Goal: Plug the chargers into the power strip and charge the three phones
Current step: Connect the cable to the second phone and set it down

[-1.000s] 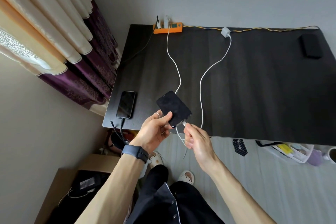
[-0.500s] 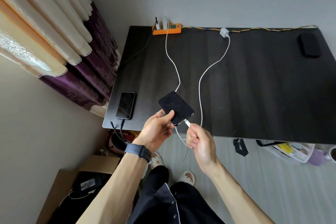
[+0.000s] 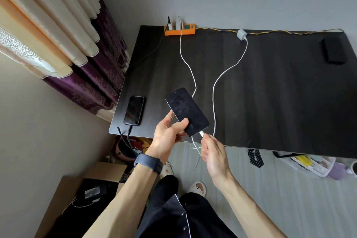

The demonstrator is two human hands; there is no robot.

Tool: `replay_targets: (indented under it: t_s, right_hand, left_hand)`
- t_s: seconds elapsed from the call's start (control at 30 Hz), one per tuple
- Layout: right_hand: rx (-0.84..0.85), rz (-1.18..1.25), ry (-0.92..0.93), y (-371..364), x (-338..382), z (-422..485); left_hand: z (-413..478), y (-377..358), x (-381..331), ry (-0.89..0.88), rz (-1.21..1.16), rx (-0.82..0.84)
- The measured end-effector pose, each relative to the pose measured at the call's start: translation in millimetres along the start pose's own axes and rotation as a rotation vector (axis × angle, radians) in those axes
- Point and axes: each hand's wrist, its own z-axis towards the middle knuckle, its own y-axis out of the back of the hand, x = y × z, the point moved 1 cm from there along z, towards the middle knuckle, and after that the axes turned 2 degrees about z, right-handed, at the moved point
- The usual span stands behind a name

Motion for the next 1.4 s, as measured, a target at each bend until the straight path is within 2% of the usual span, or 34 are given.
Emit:
replay_targets:
  t_s: [0.4,0.47,0.53,0.57,0.63,0.7,0.77,0.83,0.97,1.1,1.17,1.3,1.4]
  right_hand:
    - [0.108,-0.005,0.006,-10.7,-2.6,9.0]
    - [0.198,-0.098,0.021,-8.1,-8.1,13.1]
    - [0.292,-0.304,0.018,-3.7,-16.1,21.0]
    - [0.289,-0.393,0.013,-0.7,-20.1,26.3]
    - [0.161,-0.467,0.009,7.1,-32.8,43.8]
    - [0.047,-0.434,-0.11,9.8,-47.6,60.0]
    - [0.095,-0.281,-0.412,2.2,-64.5,70.7]
    - [0.172,-0.146,-0.618,-13.8,-80.2,78.7]
    - [0.164,0.15,-0.773,-48.4,-88.2,92.6]
    - [-0.031,0.3,-0.682,-63.2,-78.7,111.9]
    - [-0.079,0.221,-0.587,-60.5,-72.5,119.5]
    - [0.061,-0.194,-0.48,-73.7,-69.1,124.4]
    - [0.039,-0.199,-0.458,-94.7,-77.4,130.6]
  left_hand:
    - [5.4,10.4,-0.8,-0.056,0.139,-0.059]
    - [7.1,18.1,-0.9,-0.043,0.144,-0.049]
    - [10.0,29.0,0.5,-0.013,0.149,-0.021]
    - [11.6,34.6,2.6,0.01,0.148,-0.009]
    - [13.5,46.2,7.2,0.053,0.144,-0.013]
    - [16.3,57.6,11.5,0.085,0.134,-0.013]
    - [17.6,65.4,13.9,0.124,0.109,0.01]
    - [18.7,71.0,16.4,0.18,0.074,0.043]
    - [23.3,89.7,23.8,0.274,0.106,0.122]
    - [35.0,120.6,30.4,0.349,0.259,0.09]
    - [45.8,131.7,30.3,0.37,0.332,0.048]
    - [80.5,146.5,38.2,0.417,0.33,0.028]
    - [102.9,145.2,38.1,0.406,0.381,0.081]
